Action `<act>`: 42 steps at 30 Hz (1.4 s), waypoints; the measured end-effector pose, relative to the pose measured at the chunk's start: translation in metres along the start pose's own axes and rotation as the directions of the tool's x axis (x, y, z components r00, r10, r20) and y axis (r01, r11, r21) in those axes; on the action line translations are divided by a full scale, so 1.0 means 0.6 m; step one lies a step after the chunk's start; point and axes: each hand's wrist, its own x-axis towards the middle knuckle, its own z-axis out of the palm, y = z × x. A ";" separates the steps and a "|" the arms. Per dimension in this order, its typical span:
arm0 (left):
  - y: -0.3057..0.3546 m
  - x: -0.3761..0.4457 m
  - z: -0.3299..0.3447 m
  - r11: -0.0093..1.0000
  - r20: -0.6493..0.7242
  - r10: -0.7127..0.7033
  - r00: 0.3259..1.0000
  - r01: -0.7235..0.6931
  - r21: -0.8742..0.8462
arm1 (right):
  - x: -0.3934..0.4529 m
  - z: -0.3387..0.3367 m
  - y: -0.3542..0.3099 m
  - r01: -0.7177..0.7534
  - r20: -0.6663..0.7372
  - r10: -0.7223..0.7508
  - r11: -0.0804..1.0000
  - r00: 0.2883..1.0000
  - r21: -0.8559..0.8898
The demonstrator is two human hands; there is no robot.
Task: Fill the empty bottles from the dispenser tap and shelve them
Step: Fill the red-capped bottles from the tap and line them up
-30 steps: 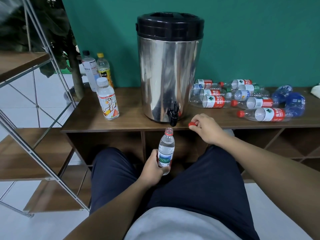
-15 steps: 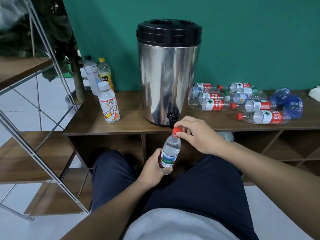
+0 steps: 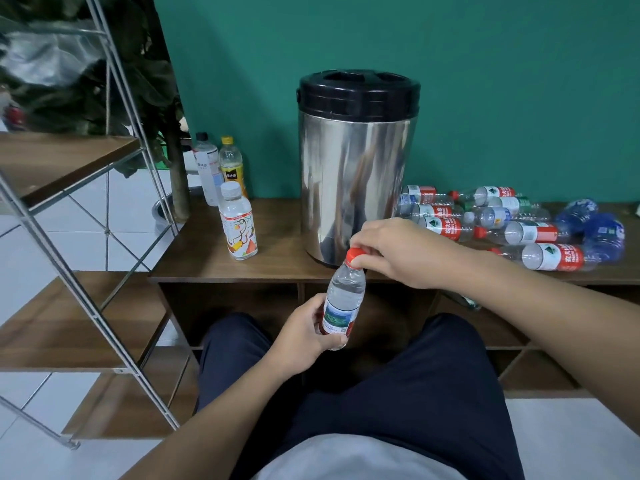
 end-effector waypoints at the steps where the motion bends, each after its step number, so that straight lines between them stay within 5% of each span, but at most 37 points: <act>1: 0.005 -0.002 -0.001 1.000 -0.027 0.005 1.000 -0.004 0.015 | 0.006 -0.002 -0.006 -0.016 -0.007 0.015 0.999 1.000 -0.043; 6: 0.019 -0.014 -0.009 0.997 -0.214 0.029 0.976 -0.012 0.082 | 0.035 -0.007 -0.030 -0.018 -0.066 0.011 0.994 0.998 -0.109; 11: 0.025 -0.017 -0.061 0.999 -0.128 0.014 0.992 -0.009 0.039 | 0.058 -0.038 -0.038 0.117 0.024 -0.117 0.993 0.993 0.015; 18: 0.030 -0.016 -0.116 1.000 -0.108 0.004 0.994 -0.002 0.012 | 0.105 -0.063 -0.065 0.182 0.044 -0.180 0.982 0.983 -0.056; 27: 0.044 0.002 -0.118 0.997 -0.399 0.075 0.914 -0.058 0.055 | 0.185 -0.055 -0.113 -0.107 -0.188 0.085 0.989 0.979 -0.107; 32: 0.044 0.030 -0.145 0.996 -0.477 0.085 0.875 -0.065 0.060 | 0.209 -0.030 -0.114 -0.152 -0.280 0.219 0.958 0.935 0.243; 37: 0.043 0.064 -0.173 0.996 -0.517 0.090 0.852 -0.081 0.040 | 0.229 0.047 -0.105 -0.199 -0.154 0.293 0.874 0.944 0.443; 42: 0.032 0.100 -0.185 0.997 -0.506 0.076 0.859 -0.050 0.064 | 0.252 0.108 -0.113 -0.296 -0.122 0.457 0.733 0.881 0.612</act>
